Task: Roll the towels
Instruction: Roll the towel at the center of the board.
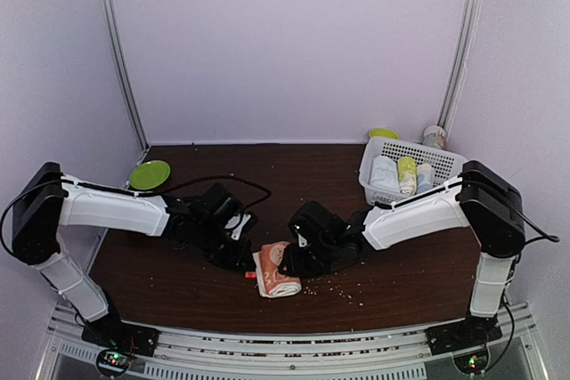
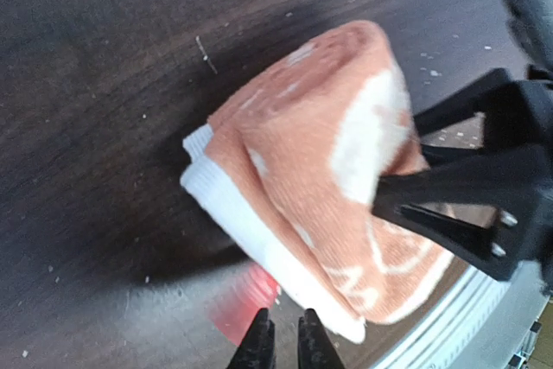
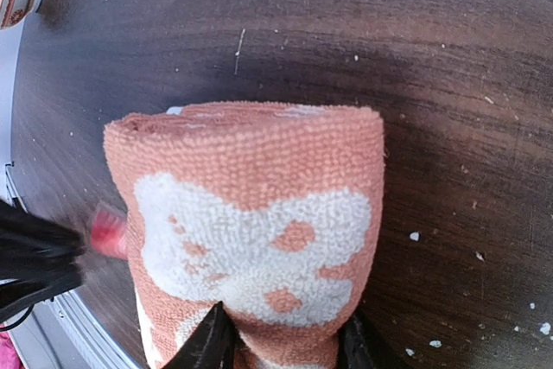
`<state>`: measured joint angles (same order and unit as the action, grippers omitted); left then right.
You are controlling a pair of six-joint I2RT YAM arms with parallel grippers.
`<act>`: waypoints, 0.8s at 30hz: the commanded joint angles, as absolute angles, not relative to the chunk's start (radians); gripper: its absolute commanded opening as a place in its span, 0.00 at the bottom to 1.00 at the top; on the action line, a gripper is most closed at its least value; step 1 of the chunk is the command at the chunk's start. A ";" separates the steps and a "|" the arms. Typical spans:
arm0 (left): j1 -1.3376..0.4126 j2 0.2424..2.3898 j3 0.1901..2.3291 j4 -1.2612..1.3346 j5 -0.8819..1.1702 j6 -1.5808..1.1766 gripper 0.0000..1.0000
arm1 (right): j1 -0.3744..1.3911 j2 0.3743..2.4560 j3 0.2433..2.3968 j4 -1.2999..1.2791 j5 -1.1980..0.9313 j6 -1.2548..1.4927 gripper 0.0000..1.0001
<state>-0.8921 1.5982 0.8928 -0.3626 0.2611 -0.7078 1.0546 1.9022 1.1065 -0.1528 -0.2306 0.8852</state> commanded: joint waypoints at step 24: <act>-0.867 1.848 1.070 -0.235 0.290 -0.711 0.00 | 1.066 1.830 1.047 -0.150 -0.222 0.899 0.43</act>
<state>-0.8852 1.8229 1.1107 -0.3214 0.2844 -0.6907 1.0565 1.8896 1.0897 -0.1410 -0.2279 0.8757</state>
